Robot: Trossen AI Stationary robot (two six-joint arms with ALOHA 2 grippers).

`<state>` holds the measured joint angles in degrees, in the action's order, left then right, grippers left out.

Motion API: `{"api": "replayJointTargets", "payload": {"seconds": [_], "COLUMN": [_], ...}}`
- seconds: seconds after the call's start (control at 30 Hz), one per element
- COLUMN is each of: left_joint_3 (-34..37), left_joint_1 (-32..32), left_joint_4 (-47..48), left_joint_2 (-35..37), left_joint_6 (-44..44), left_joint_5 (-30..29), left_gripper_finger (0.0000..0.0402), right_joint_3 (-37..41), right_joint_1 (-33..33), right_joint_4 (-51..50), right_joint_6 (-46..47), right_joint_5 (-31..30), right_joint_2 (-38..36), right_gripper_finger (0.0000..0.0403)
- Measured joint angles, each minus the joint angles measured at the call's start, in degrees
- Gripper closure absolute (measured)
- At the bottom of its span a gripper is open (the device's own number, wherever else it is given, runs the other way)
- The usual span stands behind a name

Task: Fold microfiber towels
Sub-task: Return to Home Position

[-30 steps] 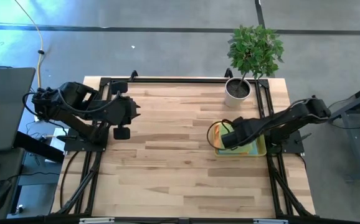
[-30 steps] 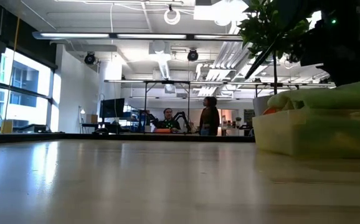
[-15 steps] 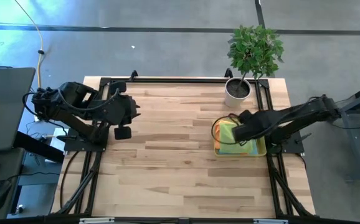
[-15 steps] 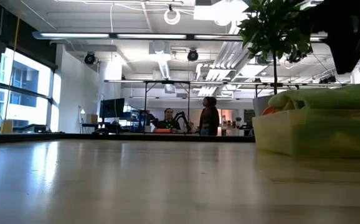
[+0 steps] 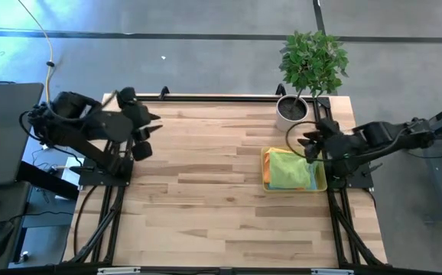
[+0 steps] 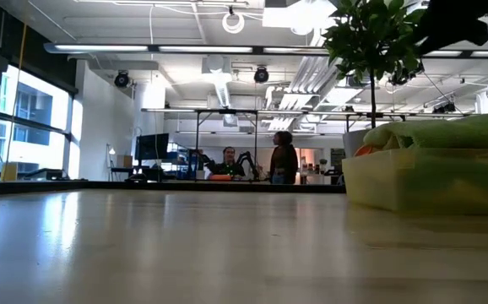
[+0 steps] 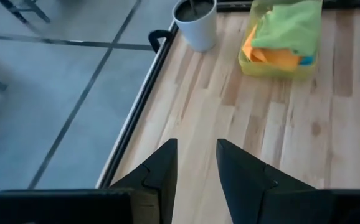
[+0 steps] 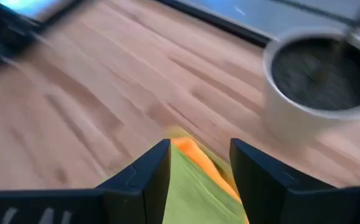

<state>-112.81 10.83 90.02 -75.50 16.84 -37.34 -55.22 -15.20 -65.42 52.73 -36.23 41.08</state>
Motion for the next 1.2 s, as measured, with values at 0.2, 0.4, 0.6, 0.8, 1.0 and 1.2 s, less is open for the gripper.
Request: {"api": "replayJointTargets", "payload": {"seconds": [0.2, 0.4, 0.6, 0.8, 1.0, 1.2], "left_joint_3": [-0.02, -0.02, -0.04, -0.04, -0.04, -0.04], "left_joint_1": [0.0, 0.0, 0.0, -0.01, -1.18, -4.2], "left_joint_4": [-0.02, -0.04, -0.07, -0.1, -0.15, -0.6], "left_joint_2": [1.62, 2.13, 2.12, 2.16, 2.16, 2.07], "left_joint_6": [2.56, 2.56, 2.74, 4.63, 6.97, 7.2], "left_joint_5": [-0.36, -0.76, -3.04, -4.5, -3.35, -1.89], "left_gripper_finger": [0.03, 0.03, 0.03, 0.03, 0.03, 0.03], "right_joint_3": [11.57, 25.27, 37.32, 46.28, 53.99, 54.6], "right_joint_1": [0.0, 0.0, 0.0, 0.0, 0.2, 0.22], "right_joint_4": [16.91, 31.99, 45.76, 57.29, 73.9, 76.53], "right_joint_6": [-8.22, -11.27, -12.77, -13.35, -18.58, -23.27], "right_joint_5": [0.71, 2.09, 2.19, 2.48, 3.99, 4.69], "right_joint_2": [-13.67, -25.46, -33.58, -37.81, -38.71, -38.51], "right_gripper_finger": [0.0247, 0.0247, 0.0247, 0.0247, 0.0247, 0.0247]}}
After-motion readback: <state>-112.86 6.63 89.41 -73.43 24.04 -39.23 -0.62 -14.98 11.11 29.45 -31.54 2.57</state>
